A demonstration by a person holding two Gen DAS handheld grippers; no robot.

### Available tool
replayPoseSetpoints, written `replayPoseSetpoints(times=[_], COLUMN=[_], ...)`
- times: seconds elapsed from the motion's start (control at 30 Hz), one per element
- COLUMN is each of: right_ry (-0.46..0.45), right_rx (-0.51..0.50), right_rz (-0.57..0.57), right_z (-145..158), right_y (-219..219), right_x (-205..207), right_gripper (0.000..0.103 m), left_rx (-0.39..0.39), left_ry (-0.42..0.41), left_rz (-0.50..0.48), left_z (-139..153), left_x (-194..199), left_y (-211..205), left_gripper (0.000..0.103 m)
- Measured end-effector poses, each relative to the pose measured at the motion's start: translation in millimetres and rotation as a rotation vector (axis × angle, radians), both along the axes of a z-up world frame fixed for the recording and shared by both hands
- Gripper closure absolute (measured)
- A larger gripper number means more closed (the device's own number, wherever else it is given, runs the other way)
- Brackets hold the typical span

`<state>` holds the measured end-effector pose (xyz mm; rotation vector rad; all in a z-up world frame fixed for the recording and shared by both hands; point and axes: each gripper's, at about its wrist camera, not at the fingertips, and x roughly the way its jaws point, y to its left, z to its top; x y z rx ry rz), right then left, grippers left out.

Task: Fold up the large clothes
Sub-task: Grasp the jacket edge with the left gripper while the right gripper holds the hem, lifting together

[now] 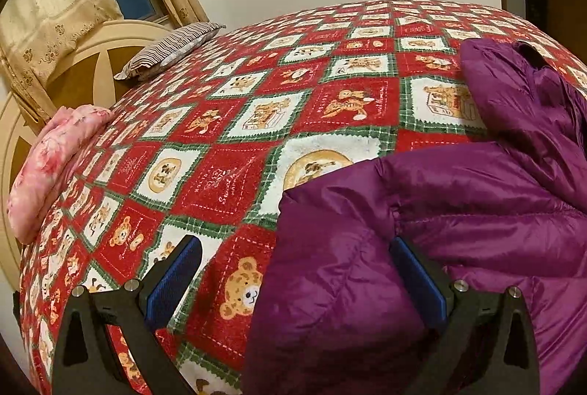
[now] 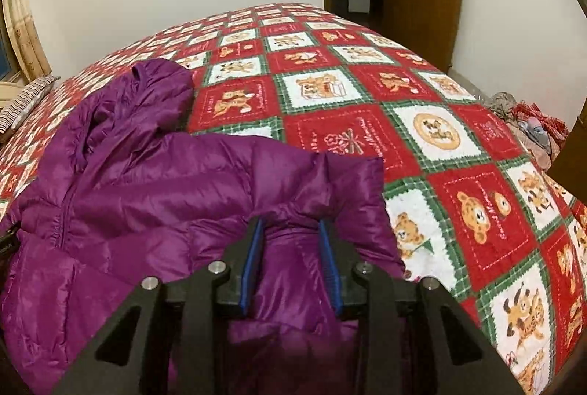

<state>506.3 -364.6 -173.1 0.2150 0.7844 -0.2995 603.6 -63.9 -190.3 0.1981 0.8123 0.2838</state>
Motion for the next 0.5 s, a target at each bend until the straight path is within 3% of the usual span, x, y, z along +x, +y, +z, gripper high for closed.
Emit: replayPoseSetpoints(times=[0.5], right_ry=[-0.010], right_rx=[-0.007], right_rz=[-0.001], right_z=[-1.9], right_y=[1.5], right_x=[-1.0], right_gripper=[0.067], left_rx=[0.004], left_ry=[-0.010], left_rz=[0.003], left_z=[-1.6], left_x=[-0.6], left_y=[-1.2], left_gripper=[0.001])
